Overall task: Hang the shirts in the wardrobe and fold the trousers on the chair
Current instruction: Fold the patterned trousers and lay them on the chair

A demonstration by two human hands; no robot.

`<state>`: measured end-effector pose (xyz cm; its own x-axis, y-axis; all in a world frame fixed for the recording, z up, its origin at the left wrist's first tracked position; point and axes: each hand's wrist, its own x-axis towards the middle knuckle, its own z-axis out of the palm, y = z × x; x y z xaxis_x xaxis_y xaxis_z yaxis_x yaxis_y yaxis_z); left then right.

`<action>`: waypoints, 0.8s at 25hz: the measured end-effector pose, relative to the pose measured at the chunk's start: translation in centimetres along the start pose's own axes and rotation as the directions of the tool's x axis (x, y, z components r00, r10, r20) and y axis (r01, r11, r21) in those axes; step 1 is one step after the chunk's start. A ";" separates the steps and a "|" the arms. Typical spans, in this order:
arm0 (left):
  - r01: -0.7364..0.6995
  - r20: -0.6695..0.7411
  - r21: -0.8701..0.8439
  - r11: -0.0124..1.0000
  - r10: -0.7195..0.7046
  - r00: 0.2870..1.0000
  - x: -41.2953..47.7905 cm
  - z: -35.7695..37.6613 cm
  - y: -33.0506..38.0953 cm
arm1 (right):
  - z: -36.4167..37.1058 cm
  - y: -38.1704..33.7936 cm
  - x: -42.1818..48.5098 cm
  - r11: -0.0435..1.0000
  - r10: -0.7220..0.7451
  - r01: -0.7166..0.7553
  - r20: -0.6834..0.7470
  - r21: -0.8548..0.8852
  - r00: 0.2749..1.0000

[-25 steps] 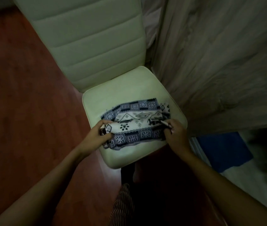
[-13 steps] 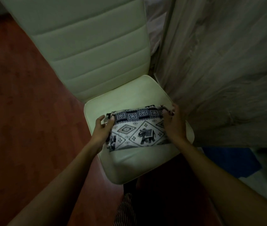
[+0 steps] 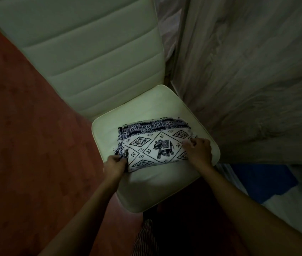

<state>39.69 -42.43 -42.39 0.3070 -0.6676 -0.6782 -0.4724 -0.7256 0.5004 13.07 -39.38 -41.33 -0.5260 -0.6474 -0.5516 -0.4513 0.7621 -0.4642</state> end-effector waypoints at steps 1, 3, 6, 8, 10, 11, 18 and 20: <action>0.055 -0.038 -0.050 0.997 -0.057 0.998 0.1 -0.1 0.7 | -0.1 -0.4 0.3 0.993 0.037 -0.031 -0.052 0.115 0.998; 0.242 0.040 -0.259 0.935 -0.240 0.970 0.2 -0.2 2.8 | -0.1 -1.1 1.0 0.964 0.124 -0.106 -0.059 0.243 0.991; 0.492 0.265 -0.312 0.813 -0.422 0.867 2.1 0.0 4.5 | 0.3 -1.6 2.0 0.950 0.204 -0.215 0.072 0.226 0.976; 0.522 0.319 -0.266 0.811 -0.437 0.841 4.3 0.4 4.6 | 0.4 -2.0 2.5 0.925 0.224 -0.259 0.152 0.279 0.963; 0.504 0.398 -0.186 0.843 -0.405 0.823 3.0 0.3 6.8 | 0.8 -1.9 3.4 0.888 0.235 -0.297 0.208 0.351 0.949; 0.471 0.430 -0.187 0.862 -0.360 0.828 2.8 0.4 7.4 | 1.1 -1.9 3.8 0.869 0.231 -0.309 0.235 0.386 0.944; 0.158 0.419 -0.362 0.919 0.009 0.908 2.6 0.4 5.7 | 0.5 -0.6 1.5 0.772 0.041 -0.271 0.380 0.575 0.924; 0.048 0.446 -0.419 0.906 0.159 0.881 1.0 0.3 5.1 | -0.2 1.6 0.3 0.666 -0.011 -0.294 0.403 0.686 0.915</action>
<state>37.40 -46.74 -40.70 -0.1731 -0.6292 -0.7577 -0.0667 -0.7600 0.6464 12.01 -38.34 -42.13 -0.1863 -0.5987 -0.7790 0.3485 0.7011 -0.6221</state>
